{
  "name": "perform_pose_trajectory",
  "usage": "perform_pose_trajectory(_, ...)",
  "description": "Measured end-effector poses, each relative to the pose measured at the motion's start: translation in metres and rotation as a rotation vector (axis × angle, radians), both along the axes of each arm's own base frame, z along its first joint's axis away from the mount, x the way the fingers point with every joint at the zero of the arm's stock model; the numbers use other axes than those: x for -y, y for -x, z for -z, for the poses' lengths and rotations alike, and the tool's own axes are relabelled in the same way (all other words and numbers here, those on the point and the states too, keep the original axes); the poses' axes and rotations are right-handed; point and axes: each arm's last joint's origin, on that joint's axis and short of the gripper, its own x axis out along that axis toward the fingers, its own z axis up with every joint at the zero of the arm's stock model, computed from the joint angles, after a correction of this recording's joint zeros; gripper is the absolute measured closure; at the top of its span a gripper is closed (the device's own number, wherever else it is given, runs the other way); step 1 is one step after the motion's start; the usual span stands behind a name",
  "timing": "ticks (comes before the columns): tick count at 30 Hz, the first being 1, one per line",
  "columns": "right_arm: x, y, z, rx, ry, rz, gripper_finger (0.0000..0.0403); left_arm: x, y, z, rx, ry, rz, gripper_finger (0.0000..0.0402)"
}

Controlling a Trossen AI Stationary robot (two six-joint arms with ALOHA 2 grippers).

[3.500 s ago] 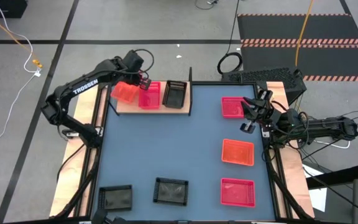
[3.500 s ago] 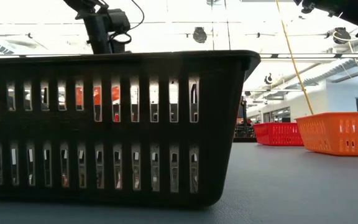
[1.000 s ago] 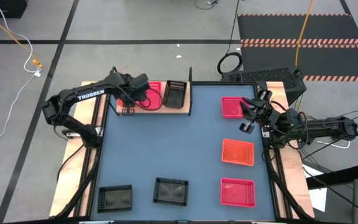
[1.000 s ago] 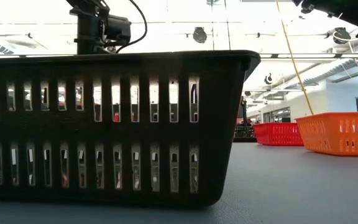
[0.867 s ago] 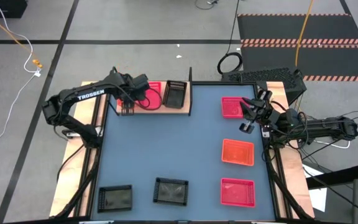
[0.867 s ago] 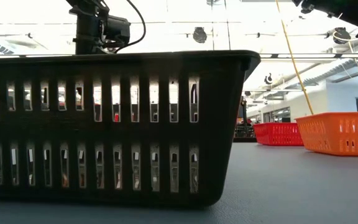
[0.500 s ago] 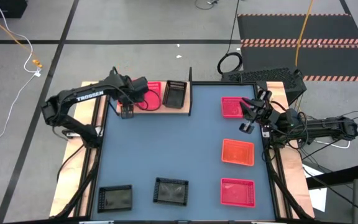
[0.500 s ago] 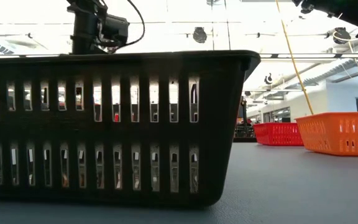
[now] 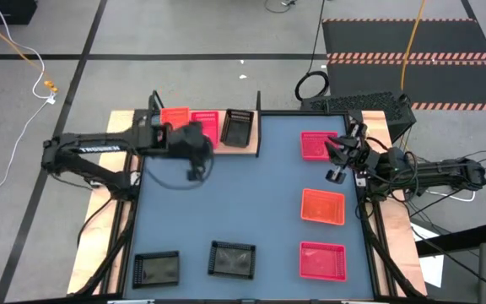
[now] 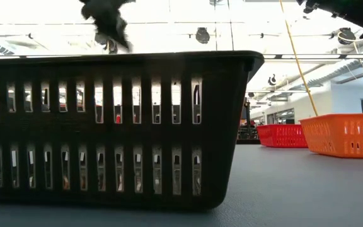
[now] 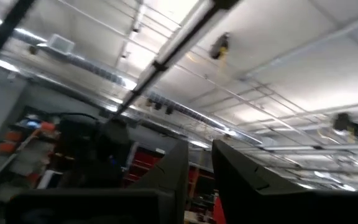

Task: Stack baskets on shelf by color
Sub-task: Stack the bottom red bin on top of the red bin on the shelf

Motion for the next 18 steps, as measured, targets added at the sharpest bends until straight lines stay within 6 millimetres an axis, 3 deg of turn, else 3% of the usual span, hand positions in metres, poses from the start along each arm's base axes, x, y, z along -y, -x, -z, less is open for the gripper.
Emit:
perform_pose_trajectory(3,-0.003,-0.007,0.001,-0.095,0.047,-0.072,0.0337,0.02,-0.036,-0.007,0.243,-0.022,0.141,0.0261)
perform_pose_trajectory(7,-0.003,-0.023,-0.01,-0.349,-0.076,-0.045,0.0337,0.041,-0.078,0.004,0.414,-0.038,0.349,0.0254)
perform_pose_trajectory(11,-0.004,-0.031,-0.02,-0.503,-0.237,0.022,0.0337,0.059,-0.117,0.044,0.434,-0.007,0.546,0.0252)
perform_pose_trajectory(18,-0.005,-0.033,-0.01,-0.533,-0.254,0.075,0.0336,0.097,-0.161,0.118,0.462,-0.328,0.932,0.0257)
